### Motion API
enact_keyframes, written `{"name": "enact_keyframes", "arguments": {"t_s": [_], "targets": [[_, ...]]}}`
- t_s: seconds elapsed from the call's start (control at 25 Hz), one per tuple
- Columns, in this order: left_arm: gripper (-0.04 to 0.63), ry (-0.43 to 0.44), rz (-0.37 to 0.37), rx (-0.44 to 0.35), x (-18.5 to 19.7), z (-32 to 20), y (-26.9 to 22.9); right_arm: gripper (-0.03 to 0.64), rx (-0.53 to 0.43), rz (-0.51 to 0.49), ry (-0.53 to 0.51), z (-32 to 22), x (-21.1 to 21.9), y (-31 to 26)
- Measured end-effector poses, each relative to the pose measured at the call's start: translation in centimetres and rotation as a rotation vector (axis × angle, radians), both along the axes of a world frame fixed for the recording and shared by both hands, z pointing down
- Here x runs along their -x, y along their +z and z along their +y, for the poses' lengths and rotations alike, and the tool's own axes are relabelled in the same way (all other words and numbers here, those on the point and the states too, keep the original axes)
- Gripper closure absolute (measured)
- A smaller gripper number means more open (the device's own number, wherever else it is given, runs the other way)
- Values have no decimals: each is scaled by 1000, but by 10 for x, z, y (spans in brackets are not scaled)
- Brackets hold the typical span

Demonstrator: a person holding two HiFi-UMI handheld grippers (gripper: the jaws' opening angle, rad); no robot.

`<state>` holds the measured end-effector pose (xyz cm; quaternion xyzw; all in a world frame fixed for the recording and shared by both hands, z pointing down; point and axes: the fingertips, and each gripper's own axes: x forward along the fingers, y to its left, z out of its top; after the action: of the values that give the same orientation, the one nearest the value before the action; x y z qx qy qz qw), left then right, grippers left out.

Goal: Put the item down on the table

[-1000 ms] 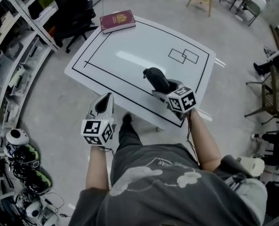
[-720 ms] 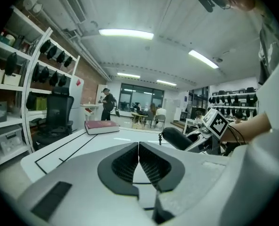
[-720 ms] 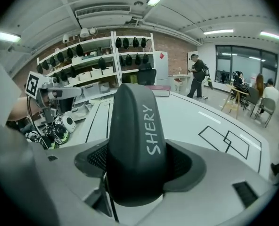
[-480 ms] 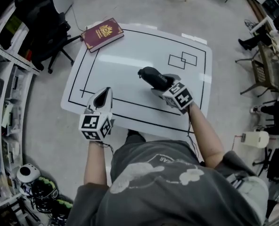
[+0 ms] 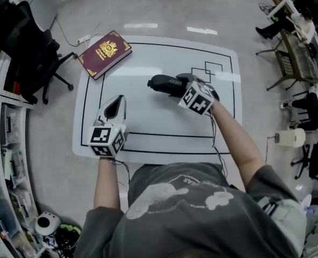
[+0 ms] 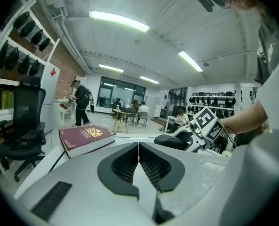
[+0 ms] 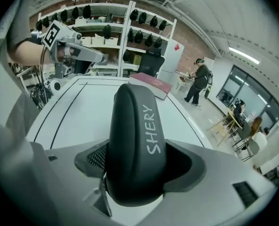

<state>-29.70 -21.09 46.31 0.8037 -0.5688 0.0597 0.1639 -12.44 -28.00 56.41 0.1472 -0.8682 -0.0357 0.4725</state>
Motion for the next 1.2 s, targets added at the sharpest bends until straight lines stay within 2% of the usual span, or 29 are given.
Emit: {"name": "enact_keyframes", "arguments": {"t_s": [0.32,0.56,0.84,1.04,1.2], "targets": [[591,75,-5,23,8,-55,18,290,-27,89,-51,-52,27,20],[591,83,29,46,10,-82,33,288,5,86,-67,-73,41,28],[591,110,49,76,4,-101,51,288,19,160,-126,-85,41,43],[591,127,56,90,-1,-104,56,281,67,151,-85,-86,39,44],[591,139,59,91,-2,-104,57,250,53,143,-72,-90,38,42]]}}
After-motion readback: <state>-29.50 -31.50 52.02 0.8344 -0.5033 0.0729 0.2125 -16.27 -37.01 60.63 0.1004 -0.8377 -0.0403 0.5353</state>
